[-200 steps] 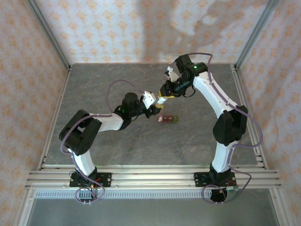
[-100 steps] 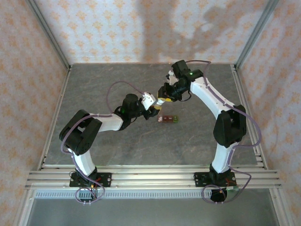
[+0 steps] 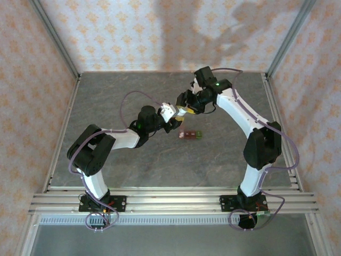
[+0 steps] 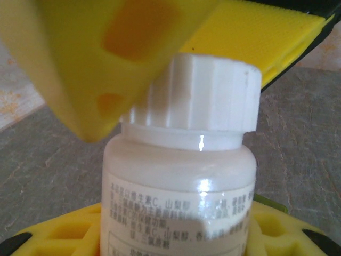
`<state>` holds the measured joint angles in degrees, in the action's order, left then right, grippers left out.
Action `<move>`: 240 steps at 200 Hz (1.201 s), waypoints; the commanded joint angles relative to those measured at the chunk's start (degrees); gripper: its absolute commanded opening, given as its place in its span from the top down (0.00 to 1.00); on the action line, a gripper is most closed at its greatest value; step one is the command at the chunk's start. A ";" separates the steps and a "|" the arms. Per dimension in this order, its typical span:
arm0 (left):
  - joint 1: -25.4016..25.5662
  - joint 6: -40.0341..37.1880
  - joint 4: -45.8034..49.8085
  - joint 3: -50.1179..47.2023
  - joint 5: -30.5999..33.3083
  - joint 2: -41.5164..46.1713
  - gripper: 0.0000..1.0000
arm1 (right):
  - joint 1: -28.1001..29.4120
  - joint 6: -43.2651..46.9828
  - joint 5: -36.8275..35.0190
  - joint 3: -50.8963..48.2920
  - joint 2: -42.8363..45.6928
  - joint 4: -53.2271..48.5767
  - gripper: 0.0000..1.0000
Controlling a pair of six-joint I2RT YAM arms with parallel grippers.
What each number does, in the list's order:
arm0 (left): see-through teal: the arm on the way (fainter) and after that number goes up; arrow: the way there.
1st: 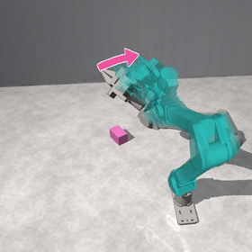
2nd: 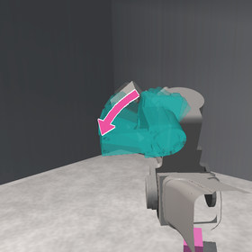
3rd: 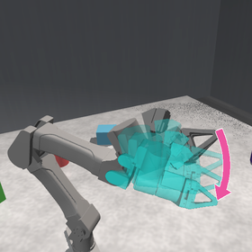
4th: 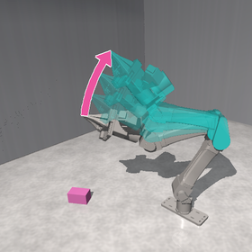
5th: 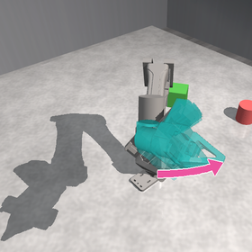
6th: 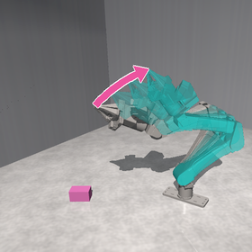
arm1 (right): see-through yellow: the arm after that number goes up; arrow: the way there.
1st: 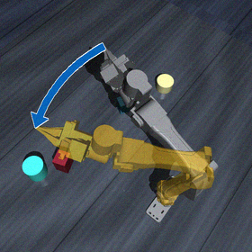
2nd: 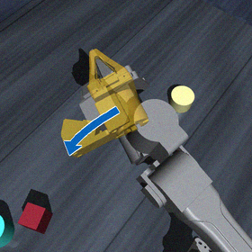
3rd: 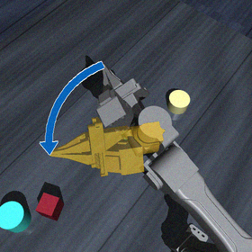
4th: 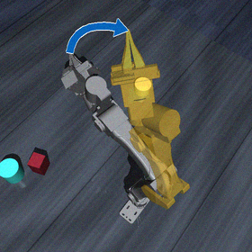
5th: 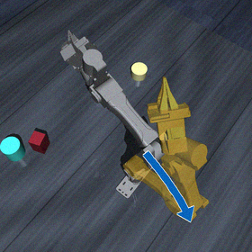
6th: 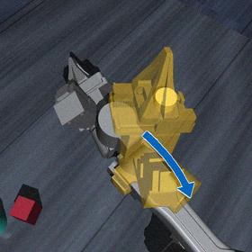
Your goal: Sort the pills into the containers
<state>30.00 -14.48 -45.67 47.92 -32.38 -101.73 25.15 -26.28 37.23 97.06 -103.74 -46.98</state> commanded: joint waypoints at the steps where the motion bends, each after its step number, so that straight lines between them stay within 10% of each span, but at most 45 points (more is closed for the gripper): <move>1: 0.28 0.26 -3.99 -0.39 -0.54 1.54 1.00 | 0.25 -1.05 -2.39 3.29 2.22 0.65 0.37; 60: 0.25 0.66 -4.07 -1.35 -0.57 2.23 1.00 | -1.77 -1.58 -3.81 7.06 3.80 0.04 0.21; 165: -0.20 3.00 -1.44 0.31 -5.20 2.89 1.00 | -6.64 25.12 12.84 -3.18 11.29 1.35 0.24; 240: -0.56 5.84 -2.41 1.02 -7.25 2.48 1.00 | -4.32 27.29 9.09 -2.84 6.85 -1.51 0.30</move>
<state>29.93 -10.09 -46.50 47.20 -37.76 -101.19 20.34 -1.17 47.37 94.32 -95.50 -46.85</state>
